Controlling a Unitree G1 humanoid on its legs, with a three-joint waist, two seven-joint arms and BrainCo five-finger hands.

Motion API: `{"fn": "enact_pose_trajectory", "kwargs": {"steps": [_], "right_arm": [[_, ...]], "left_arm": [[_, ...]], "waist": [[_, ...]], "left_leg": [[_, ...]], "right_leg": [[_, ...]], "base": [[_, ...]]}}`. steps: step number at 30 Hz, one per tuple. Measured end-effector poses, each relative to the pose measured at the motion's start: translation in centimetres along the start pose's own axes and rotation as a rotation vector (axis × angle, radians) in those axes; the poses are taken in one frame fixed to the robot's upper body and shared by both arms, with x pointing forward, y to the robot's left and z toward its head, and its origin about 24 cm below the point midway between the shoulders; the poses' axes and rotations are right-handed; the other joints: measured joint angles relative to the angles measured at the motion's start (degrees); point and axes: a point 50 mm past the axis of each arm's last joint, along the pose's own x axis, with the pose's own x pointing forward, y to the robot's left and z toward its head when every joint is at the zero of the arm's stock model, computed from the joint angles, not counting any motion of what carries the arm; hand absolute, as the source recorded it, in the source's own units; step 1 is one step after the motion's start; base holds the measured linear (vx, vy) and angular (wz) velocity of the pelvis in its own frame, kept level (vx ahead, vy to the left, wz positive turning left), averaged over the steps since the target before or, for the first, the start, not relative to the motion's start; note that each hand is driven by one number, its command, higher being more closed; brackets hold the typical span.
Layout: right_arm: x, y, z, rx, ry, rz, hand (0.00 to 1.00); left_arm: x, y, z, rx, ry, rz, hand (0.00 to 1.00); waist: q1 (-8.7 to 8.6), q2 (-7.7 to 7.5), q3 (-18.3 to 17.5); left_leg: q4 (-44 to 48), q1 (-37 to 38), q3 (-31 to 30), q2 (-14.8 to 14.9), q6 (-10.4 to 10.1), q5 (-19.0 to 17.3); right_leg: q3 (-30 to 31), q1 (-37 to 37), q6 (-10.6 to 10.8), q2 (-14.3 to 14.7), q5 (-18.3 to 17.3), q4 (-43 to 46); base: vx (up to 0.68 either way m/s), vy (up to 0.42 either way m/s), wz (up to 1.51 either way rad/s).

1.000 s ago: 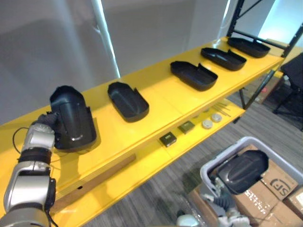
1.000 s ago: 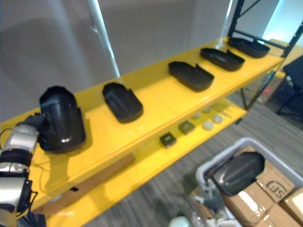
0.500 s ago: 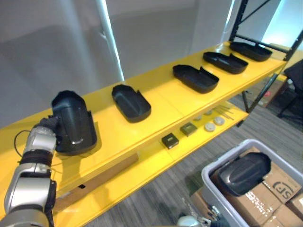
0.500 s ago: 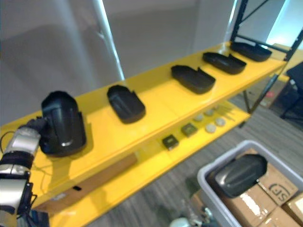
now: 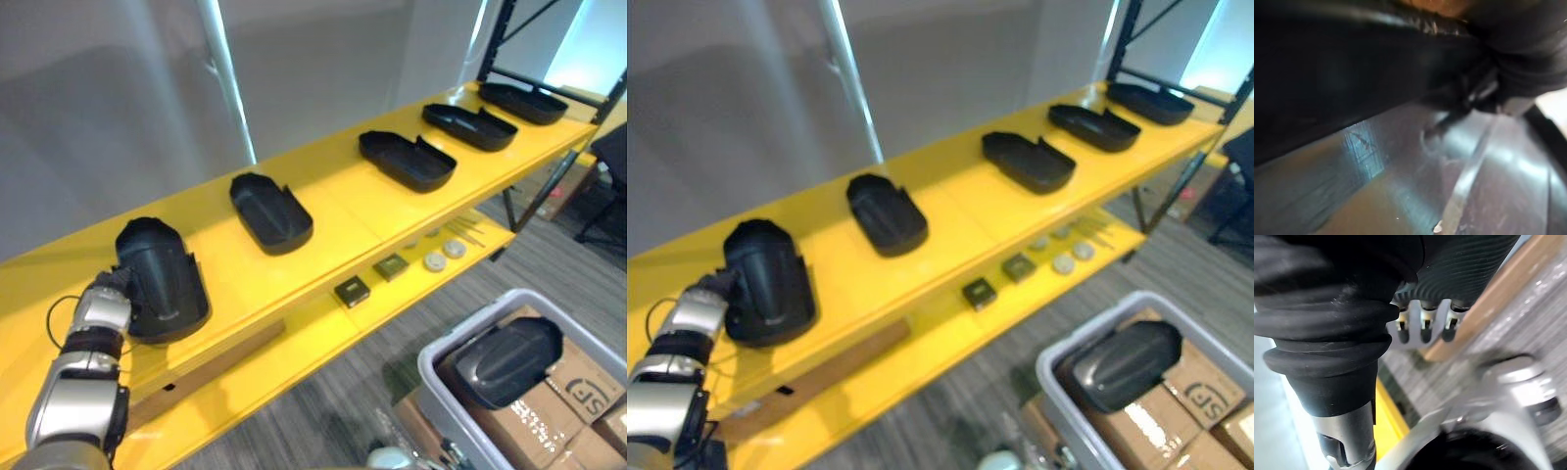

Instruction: Walk over and take plastic housings, then place them on the shelf

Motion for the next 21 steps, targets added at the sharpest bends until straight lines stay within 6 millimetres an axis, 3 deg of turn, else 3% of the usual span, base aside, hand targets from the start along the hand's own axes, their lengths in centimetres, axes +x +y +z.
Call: {"fn": "enact_pose_trajectory", "kwargs": {"steps": [10,11,21], "right_arm": [[-0.13,-0.64,-0.11,0.017,0.0,-0.032,0.0],[-0.14,-0.65,-0.11,0.017,0.0,-0.032,0.0],[-0.16,-0.9,-0.06,0.041,-0.005,-0.046,0.0]], "left_arm": [[0.04,0.3,-0.12,-0.073,0.012,0.023,1.0],[0.03,0.29,-0.12,-0.076,0.013,0.021,0.0],[0.05,0.65,-0.09,-0.096,0.008,0.064,0.0]], "waist": [[-0.02,0.31,2.5],[-0.01,0.3,2.5],[-0.06,0.31,2.6]], "left_leg": [[0.1,0.0,0.7,0.3,-0.2,-0.1],[0.1,0.0,0.7,0.3,-0.2,-0.2],[0.3,0.0,1.0,0.6,-0.3,-0.3]], "right_leg": [[0.2,-0.2,0.0,0.3,0.0,0.0],[0.2,-0.2,0.0,0.3,0.0,0.0],[0.2,-0.4,-0.3,0.3,-0.2,0.2]], "base": [[0.0,-0.001,-0.02],[0.03,0.002,-0.02],[0.01,0.0,0.0]]}}
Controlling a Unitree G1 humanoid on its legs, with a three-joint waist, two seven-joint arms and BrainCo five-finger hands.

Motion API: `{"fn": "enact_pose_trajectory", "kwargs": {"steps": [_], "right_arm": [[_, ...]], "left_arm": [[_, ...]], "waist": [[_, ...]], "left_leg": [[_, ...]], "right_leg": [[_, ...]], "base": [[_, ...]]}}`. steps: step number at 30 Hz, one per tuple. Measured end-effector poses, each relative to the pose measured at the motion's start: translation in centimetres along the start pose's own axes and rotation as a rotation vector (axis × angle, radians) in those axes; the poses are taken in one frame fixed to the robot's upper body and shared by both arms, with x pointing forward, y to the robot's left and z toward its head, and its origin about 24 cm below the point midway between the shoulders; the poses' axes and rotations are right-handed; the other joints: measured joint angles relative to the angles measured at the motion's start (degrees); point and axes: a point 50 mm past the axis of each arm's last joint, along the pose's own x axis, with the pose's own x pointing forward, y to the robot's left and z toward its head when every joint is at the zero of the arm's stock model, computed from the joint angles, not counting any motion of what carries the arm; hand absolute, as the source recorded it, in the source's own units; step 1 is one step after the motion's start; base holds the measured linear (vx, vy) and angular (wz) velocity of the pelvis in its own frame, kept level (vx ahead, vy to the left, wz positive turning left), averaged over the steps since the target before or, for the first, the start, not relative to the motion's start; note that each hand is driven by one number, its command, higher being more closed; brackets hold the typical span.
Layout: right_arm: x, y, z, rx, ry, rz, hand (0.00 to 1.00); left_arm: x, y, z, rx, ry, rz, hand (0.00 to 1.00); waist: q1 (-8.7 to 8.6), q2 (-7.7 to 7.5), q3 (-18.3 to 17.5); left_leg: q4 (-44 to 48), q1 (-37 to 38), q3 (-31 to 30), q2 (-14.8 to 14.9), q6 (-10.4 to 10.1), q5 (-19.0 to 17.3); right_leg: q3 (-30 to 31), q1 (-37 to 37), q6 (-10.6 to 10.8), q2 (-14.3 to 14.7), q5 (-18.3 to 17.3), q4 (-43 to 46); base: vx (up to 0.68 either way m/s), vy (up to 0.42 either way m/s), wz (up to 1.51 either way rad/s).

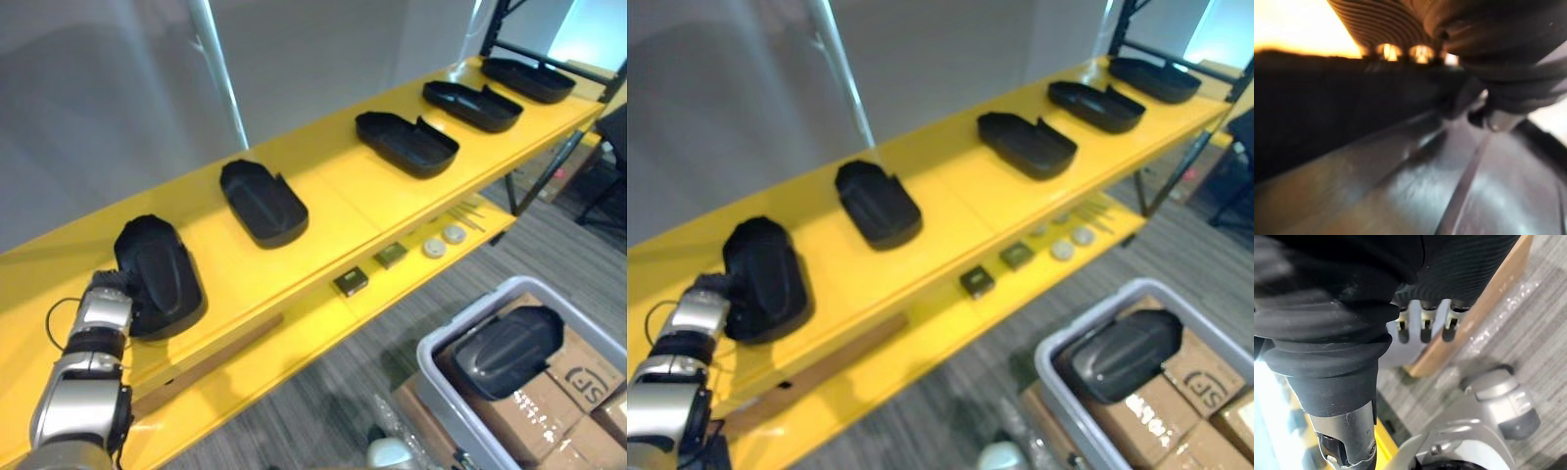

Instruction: Walk over and take plastic housings, then place them on the shelf

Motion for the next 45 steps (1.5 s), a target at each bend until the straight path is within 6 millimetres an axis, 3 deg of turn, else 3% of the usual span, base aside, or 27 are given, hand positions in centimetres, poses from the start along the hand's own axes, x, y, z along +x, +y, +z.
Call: {"fn": "enact_pose_trajectory", "kwargs": {"steps": [14,17,20,25,28,29,33,35,38,40,41,45], "right_arm": [[0.0,-0.3,0.5,-0.002,-0.05,-0.058,0.0],[0.0,-0.6,1.9,0.012,-0.145,-0.145,0.0],[0.1,-0.8,5.3,0.009,-0.321,-0.245,0.0],[-1.0,-3.3,11.1,0.003,-0.587,-0.608,0.0],[-2.5,-4.7,15.5,0.074,-0.809,-0.735,0.0],[-3.7,-5.0,18.5,0.093,-0.973,-0.776,0.0],[-6.6,-4.3,24.2,0.122,-1.304,-0.767,0.0],[-8.3,-3.6,26.5,0.144,-1.449,-0.72,0.0],[-10.9,-2.3,29.0,0.172,-1.624,-0.564,0.0],[-12.0,-1.1,30.7,0.168,-1.706,-0.421,0.0],[-12.1,-0.7,31.2,0.158,-1.721,-0.382,0.0],[-13.3,2.2,34.4,0.14,-1.815,-0.075,0.0]], "left_arm": [[0.0,1.1,0.1,-0.149,0.011,0.142,0.0],[-0.2,2.0,1.1,-0.239,-0.037,0.194,0.0],[-0.6,3.7,3.4,-0.316,-0.146,0.252,0.0],[-2.4,7.7,8.3,-0.454,-0.409,0.37,0.0],[-4.1,8.8,10.8,-0.523,-0.548,0.416,0.0],[-4.9,9.1,11.6,-0.548,-0.61,0.441,0.0],[-6.6,9.8,12.5,-0.607,-0.722,0.489,0.0],[-8.1,10.5,11.9,-0.682,-0.801,0.527,0.0],[-9.8,11.5,8.1,-0.836,-0.837,0.642,0.0],[-10.0,11.7,3.3,-0.878,-0.751,0.786,0.0],[-10.1,11.6,1.9,-0.889,-0.719,0.822,0.0],[-10.5,11.2,-6.5,-0.819,-0.469,1.057,0.0]], "waist": [[0.06,0.07,0.1],[0.3,0.07,0.1],[0.48,0.05,0.1],[1.0,0.09,-0.1],[1.53,0.04,-0.2],[1.7,0.07,-0.7],[2.59,0.01,-2.6],[3.37,0.16,-3.4],[5.09,0.31,-5.0],[7.11,0.12,-5.6],[7.6,-0.08,-5.8],[12.22,-1.52,-7.0]], "left_leg": [[0.0,0.0,0.0,0.1,0.0,0.0],[0.0,0.0,0.0,0.1,0.0,0.0],[0.0,0.1,0.0,0.2,0.0,0.0],[-0.3,0.0,0.0,0.2,0.0,0.0],[-0.3,0.0,-0.1,0.2,0.0,0.0],[-0.3,0.0,-0.1,0.2,0.0,0.0],[-0.2,-0.1,-1.4,0.2,0.0,0.1],[-0.2,0.0,-2.0,0.2,0.0,0.1],[-0.2,-0.2,-4.6,0.2,0.1,0.2],[-0.2,-0.4,-6.5,-0.1,0.2,0.6],[-0.3,-0.5,-7.1,-0.2,0.3,0.8],[-0.3,-2.4,-11.2,-0.8,0.5,1.4]], "right_leg": [[0.0,-0.2,-0.1,0.0,-0.1,0.3],[-0.1,-0.1,-0.1,0.0,-0.1,0.3],[-0.1,-0.1,-0.1,-0.1,-0.1,0.3],[-0.1,0.2,0.0,-0.1,0.1,-0.3],[0.0,0.3,0.0,-0.1,0.3,-0.4],[-0.1,0.5,-0.1,-0.1,0.5,-0.7],[-0.7,1.4,0.0,-0.1,0.7,-1.6],[-1.3,2.0,0.1,-0.1,0.8,-1.8],[-3.8,3.4,0.1,-0.1,0.8,-2.1],[-6.2,4.8,0.1,-0.1,0.8,-2.6],[-7.0,5.3,0.1,-0.2,0.8,-2.9],[-11.4,6.5,-0.2,-0.3,0.5,-4.5]], "base": [[0.0,0.0,0.0],[0.0,0.0,0.0],[0.0,0.0,0.0],[0.0,0.0,0.0],[0.0,0.0,0.0],[0.0,0.0,0.0],[0.01,-0.003,0.09],[0.01,-0.006,0.21],[0.0,-0.015,0.38],[-0.02,-0.021,0.44],[-0.07,-0.02,0.55],[-0.07,-0.015,0.51]]}}
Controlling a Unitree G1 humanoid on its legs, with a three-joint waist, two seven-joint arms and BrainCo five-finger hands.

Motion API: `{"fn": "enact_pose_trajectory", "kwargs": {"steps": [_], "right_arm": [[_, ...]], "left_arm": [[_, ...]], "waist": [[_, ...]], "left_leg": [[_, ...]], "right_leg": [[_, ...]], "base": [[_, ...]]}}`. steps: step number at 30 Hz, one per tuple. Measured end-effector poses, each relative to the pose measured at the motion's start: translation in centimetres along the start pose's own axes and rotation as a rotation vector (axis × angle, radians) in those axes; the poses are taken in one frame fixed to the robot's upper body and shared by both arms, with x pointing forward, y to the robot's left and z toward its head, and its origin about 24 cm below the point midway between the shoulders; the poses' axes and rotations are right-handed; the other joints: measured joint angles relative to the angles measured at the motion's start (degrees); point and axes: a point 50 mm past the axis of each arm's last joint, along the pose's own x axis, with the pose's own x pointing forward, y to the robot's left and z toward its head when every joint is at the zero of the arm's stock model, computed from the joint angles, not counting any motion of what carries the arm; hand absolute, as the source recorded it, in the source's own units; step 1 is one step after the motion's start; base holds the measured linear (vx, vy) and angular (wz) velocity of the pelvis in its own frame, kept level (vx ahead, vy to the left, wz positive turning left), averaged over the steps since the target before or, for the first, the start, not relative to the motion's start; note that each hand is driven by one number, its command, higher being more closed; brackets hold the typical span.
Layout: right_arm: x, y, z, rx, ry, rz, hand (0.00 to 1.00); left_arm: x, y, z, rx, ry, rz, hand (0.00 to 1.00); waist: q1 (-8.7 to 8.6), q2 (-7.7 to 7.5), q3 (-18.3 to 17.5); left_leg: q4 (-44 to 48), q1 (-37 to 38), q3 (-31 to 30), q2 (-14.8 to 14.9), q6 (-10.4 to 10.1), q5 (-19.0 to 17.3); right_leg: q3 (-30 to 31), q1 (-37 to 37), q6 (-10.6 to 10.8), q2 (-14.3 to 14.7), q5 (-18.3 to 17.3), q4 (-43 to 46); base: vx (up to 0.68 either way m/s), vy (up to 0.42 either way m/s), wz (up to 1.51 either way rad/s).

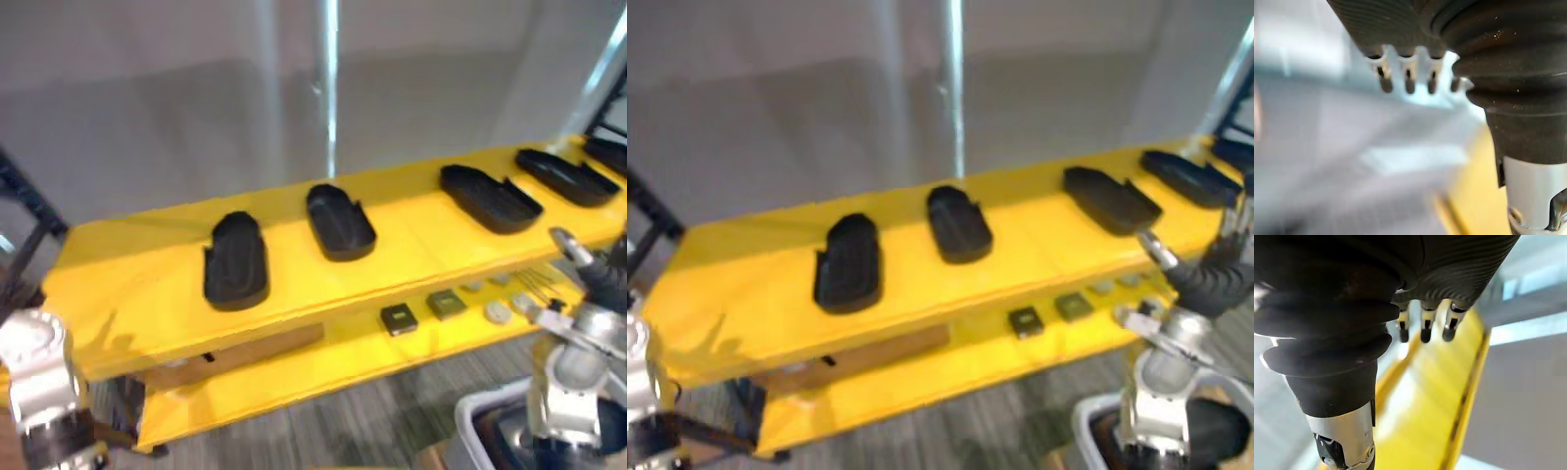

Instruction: Walk over and take plastic housings, then place them on the shelf

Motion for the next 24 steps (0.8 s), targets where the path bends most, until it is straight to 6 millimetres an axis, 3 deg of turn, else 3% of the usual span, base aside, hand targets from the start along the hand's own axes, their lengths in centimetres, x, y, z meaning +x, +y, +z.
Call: {"fn": "enact_pose_trajectory", "kwargs": {"steps": [6,9,13,15,21,23,24], "right_arm": [[4.2,5.4,0.6,0.117,-0.034,0.296,0.0],[4.9,7.5,0.4,0.154,0.002,0.443,0.0],[3.7,10.2,-1.1,0.145,0.118,0.659,0.0],[3.1,11.4,-1.3,0.16,0.138,0.767,0.0],[-0.4,16.1,-0.9,0.293,0.196,1.304,0.0],[-0.8,16.6,-1.0,0.3,0.216,1.368,0.0],[-0.5,16.2,-1.2,0.314,0.244,1.328,0.0]], "left_arm": [[-1.7,7.1,-6.1,0.26,0.144,0.09,0.0],[-4.4,10.6,-10.3,0.389,0.313,0.027,0.0],[-9.5,14.0,-15.4,0.526,0.61,-0.167,0.0],[-11.5,14.8,-16.9,0.541,0.732,-0.236,0.0],[-16.0,15.6,-19.5,0.532,1.019,-0.453,0.0],[-17.0,16.2,-19.9,0.533,1.09,-0.484,0.0],[-19.1,18.0,-20.5,0.591,1.222,-0.595,0.0]], "waist": [[5.18,-1.34,-0.6],[6.35,-1.99,-0.7],[7.17,-3.38,-0.7],[7.03,-3.57,-0.8],[6.88,-4.97,-0.5],[6.87,-5.53,-0.7],[6.79,-6.86,-0.1]], "left_leg": [[0.0,-2.7,-5.0,-0.7,0.1,1.6],[0.0,-3.8,-6.9,-1.2,0.3,2.1],[0.0,-4.0,-7.3,-1.9,0.4,2.1],[0.0,-4.5,-7.2,-2.1,0.4,2.1],[0.0,-4.5,-6.7,-1.5,0.5,2.1],[0.0,-4.4,-6.5,-1.3,0.5,2.1],[0.0,-3.6,-5.9,-0.1,0.1,2.0]], "right_leg": [[-5.4,0.7,0.0,-0.6,-0.5,-0.6],[-7.5,0.8,0.5,-1.0,-0.4,-0.3],[-7.9,0.6,0.6,-1.5,-0.5,0.4],[-7.9,0.0,0.7,-1.7,-0.6,0.6],[-7.3,-0.4,0.7,-1.6,-0.6,0.8],[-7.1,-0.4,0.7,-1.5,-0.6,0.9],[-6.1,-0.4,0.1,-0.4,-1.6,1.7]], "base": [[-0.02,-0.001,0.47],[0.03,-0.003,0.35],[0.03,0.01,0.08],[0.0,0.0,0.0],[-0.01,-0.01,-0.05],[0.0,-0.014,-0.04],[0.0,0.0,0.0]]}}
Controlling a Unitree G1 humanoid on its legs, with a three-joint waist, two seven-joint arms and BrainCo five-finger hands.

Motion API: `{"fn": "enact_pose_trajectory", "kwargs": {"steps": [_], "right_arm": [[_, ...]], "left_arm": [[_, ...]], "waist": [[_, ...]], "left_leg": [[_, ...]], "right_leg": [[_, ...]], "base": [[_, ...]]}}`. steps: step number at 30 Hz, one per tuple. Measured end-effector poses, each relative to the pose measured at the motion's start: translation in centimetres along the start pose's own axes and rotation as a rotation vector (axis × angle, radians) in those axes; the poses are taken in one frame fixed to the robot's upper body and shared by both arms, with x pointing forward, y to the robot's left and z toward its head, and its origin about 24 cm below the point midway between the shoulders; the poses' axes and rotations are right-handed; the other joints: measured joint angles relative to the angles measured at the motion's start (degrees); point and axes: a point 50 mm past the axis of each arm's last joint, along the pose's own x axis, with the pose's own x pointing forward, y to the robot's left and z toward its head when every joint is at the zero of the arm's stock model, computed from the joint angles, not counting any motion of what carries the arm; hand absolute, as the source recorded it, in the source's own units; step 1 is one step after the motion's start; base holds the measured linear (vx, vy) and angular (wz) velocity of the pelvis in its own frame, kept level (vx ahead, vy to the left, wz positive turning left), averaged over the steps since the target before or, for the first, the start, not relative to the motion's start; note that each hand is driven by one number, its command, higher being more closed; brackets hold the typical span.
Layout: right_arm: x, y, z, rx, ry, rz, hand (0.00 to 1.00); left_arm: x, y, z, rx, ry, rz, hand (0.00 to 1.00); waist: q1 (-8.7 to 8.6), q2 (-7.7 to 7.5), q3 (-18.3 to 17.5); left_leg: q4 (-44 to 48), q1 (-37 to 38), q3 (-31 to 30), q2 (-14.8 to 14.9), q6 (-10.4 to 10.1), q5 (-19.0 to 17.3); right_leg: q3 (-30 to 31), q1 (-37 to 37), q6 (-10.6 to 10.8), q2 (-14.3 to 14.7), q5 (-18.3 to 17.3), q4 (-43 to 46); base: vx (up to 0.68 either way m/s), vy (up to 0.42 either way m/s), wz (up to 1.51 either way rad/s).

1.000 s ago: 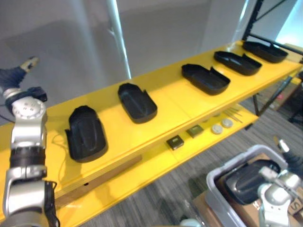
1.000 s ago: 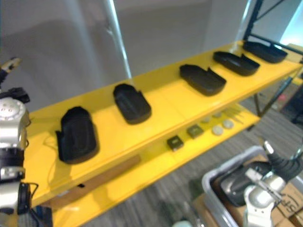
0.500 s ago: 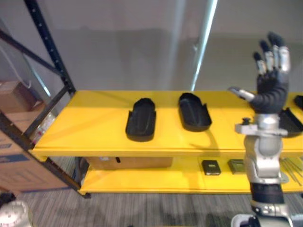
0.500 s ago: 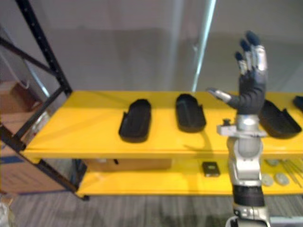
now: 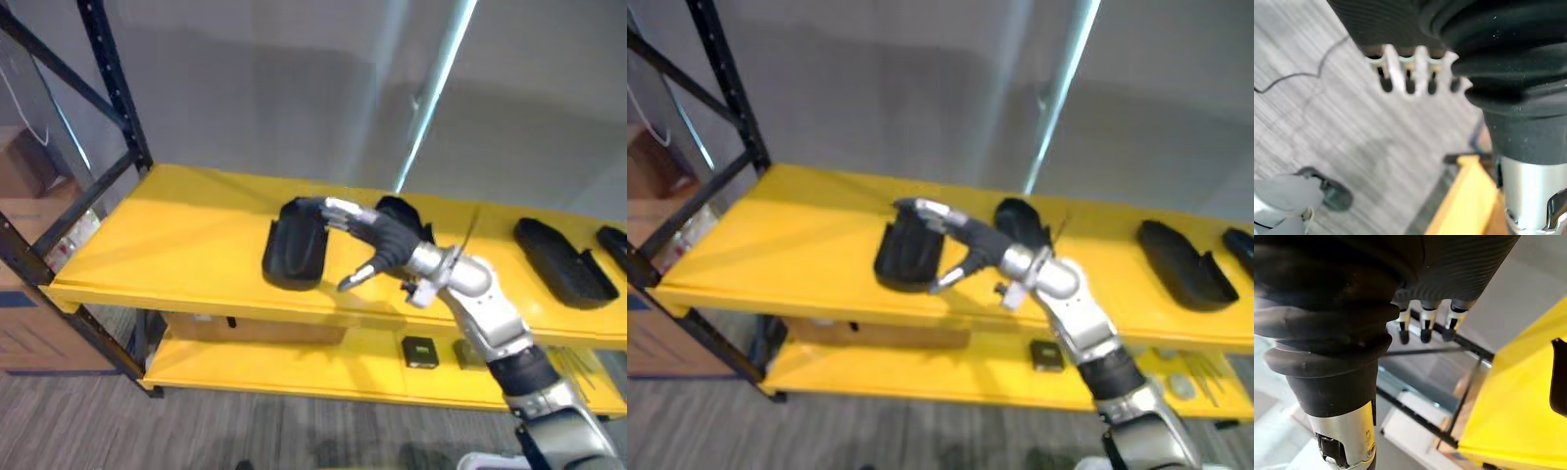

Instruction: Walk over and take plastic housings, then place them on the shelf

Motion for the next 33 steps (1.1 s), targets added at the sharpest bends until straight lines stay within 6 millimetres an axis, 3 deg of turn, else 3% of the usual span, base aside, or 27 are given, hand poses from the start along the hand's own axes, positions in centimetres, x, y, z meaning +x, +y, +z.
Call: {"fn": "enact_pose_trajectory", "kwargs": {"steps": [6,11,14,18,28,33], "right_arm": [[-0.1,0.0,-0.1,0.002,0.003,-0.004,0.0],[-1.9,-0.2,-0.5,0.017,0.021,-0.095,0.0],[-2.3,0.2,-0.7,0.022,0.034,-0.109,0.0],[-2.4,0.7,-1.2,0.043,0.05,-0.112,0.0],[-0.7,1.5,-2.4,0.067,0.08,-0.083,0.0],[0.4,2.4,-3.6,0.104,0.114,-0.039,0.0]], "left_arm": [[0.0,-0.1,0.0,0.006,0.001,-0.005,0.0],[-0.2,-1.6,-0.6,0.065,0.044,-0.053,0.0],[-0.2,-2.8,-0.3,0.097,0.037,-0.092,0.0],[-0.3,-4.1,0.1,0.127,0.034,-0.132,0.0],[-0.6,-2.7,-2.6,0.176,0.191,-0.095,0.0],[-0.8,-2.2,-3.2,0.172,0.214,-0.081,0.0]], "waist": [[-0.15,0.06,0.0],[-0.65,0.7,0.7],[-1.69,0.98,1.9],[-1.88,0.69,2.6],[0.3,-0.25,3.4],[0.31,-0.24,3.4]], "left_leg": [[0.0,0.1,0.0,0.0,0.0,0.0],[0.0,0.1,0.9,0.1,0.0,0.0],[0.0,0.0,1.8,0.1,0.2,-0.5],[0.0,0.1,1.7,0.0,0.2,-0.5],[0.0,0.0,-0.3,-0.3,0.5,-0.7],[0.0,0.0,-0.3,-0.2,0.4,-0.8]], "right_leg": [[0.2,0.0,0.0,0.0,0.0,0.2],[1.5,-1.1,-0.2,-0.3,-0.2,1.9],[2.2,-1.9,-0.4,-0.7,-0.9,3.1],[2.2,-1.9,0.2,-0.9,-1.0,3.7],[1.2,-0.8,0.1,-1.0,-1.0,3.6],[1.2,-0.8,0.0,-0.9,-1.0,3.5]], "base": [[0.0,0.0,0.0],[-0.02,0.004,-0.08],[-0.07,0.015,-0.14],[0.0,0.001,0.0],[0.03,-0.009,0.11],[0.0,0.0,0.0]]}}
